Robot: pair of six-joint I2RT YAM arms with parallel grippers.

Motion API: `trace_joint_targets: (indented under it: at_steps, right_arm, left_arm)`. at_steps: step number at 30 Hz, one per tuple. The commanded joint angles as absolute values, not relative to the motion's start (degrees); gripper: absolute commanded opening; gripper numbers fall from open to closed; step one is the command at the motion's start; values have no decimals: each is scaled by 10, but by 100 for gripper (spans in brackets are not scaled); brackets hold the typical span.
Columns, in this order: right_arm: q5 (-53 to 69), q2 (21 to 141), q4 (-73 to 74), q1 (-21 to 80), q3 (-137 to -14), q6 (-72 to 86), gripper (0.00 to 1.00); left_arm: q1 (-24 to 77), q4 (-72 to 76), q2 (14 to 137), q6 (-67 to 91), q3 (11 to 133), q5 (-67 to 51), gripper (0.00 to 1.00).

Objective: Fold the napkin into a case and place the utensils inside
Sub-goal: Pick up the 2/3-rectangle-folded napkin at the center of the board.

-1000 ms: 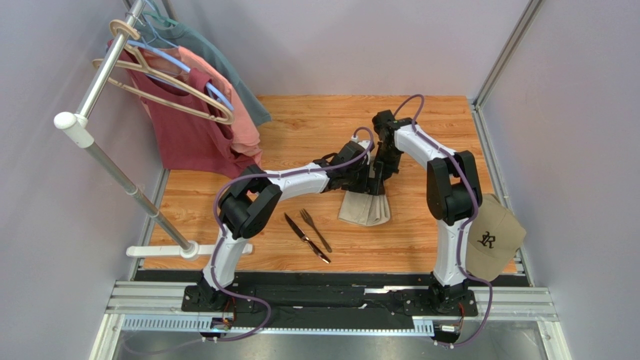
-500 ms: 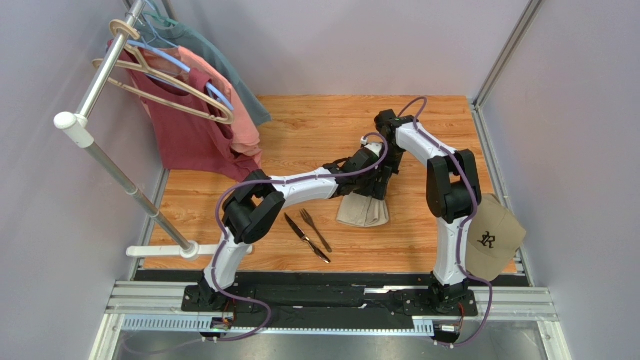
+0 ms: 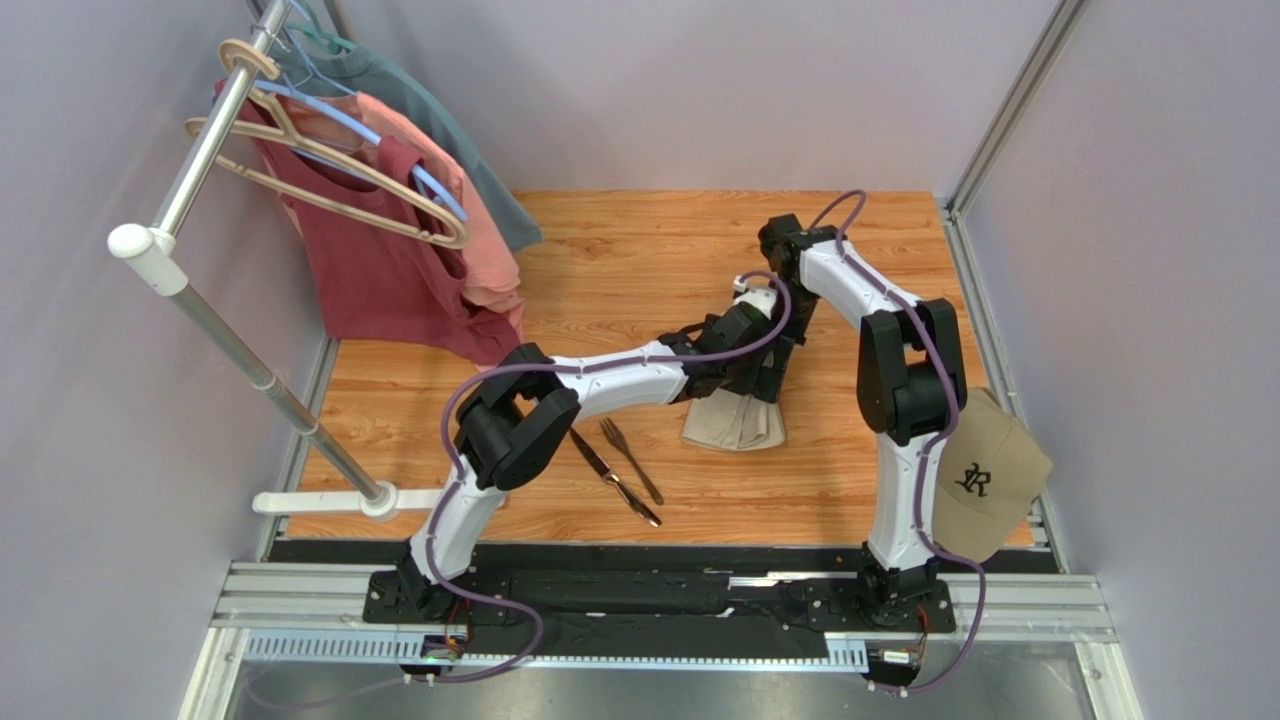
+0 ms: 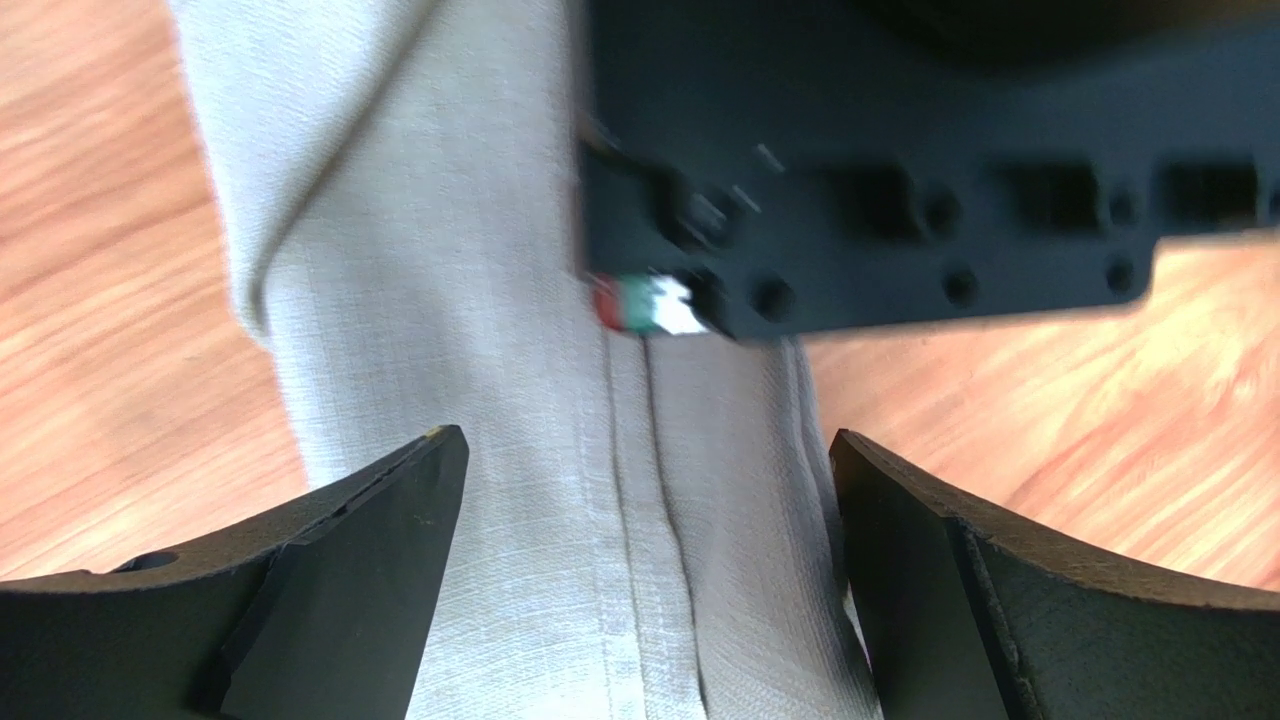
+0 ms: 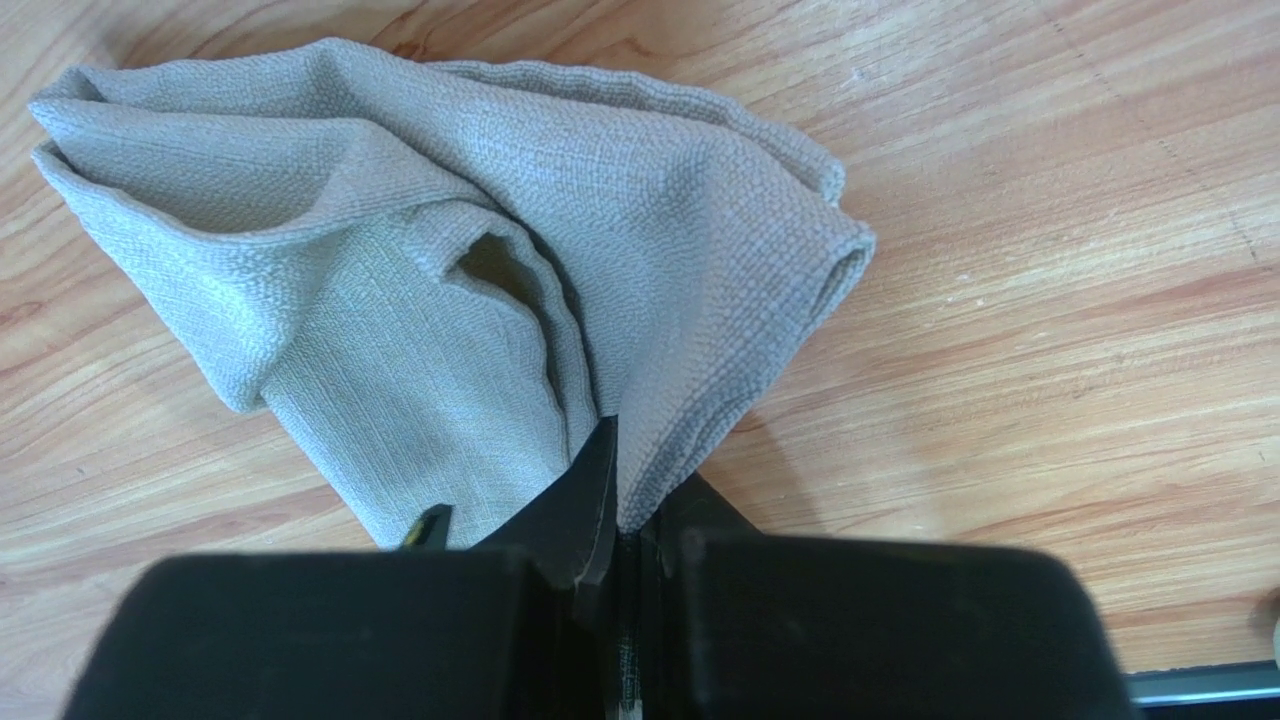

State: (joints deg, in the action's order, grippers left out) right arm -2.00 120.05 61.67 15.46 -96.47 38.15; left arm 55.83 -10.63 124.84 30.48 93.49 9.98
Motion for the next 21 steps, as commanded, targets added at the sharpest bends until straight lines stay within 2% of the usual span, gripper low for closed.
trace_joint_targets:
  at_steps: [1, 4, 10, 13, 14, 16, 19, 21]
  right_arm:
    - [-20, 1207, 618, 174, -984, 389, 0]
    - [-26, 1206, 610, 171, -965, 387, 0]
    - [-8, 1204, 598, 169, -949, 384, 0]
    - [-8, 1194, 591, 168, -934, 388, 0]
    - [-8, 1192, 590, 167, -933, 388, 0]
    - [13, 1189, 587, 164, -926, 386, 0]
    - [17, 1180, 583, 159, -919, 379, 1]
    - [27, 1177, 573, 156, -915, 367, 3]
  left_arm:
    - [594, -12, 1224, 226, 908, 41, 98]
    - [596, 60, 1202, 186, 851, 8, 97]
    - [600, 46, 1199, 156, 850, 49, 99]
    - [599, 2, 1219, 175, 887, 104, 90]
    - [599, -28, 1227, 184, 917, 114, 83]
    - [599, -54, 1244, 191, 933, 114, 78]
    - [594, -67, 1250, 211, 941, 112, 63]
    - [590, -67, 1247, 227, 935, 101, 49]
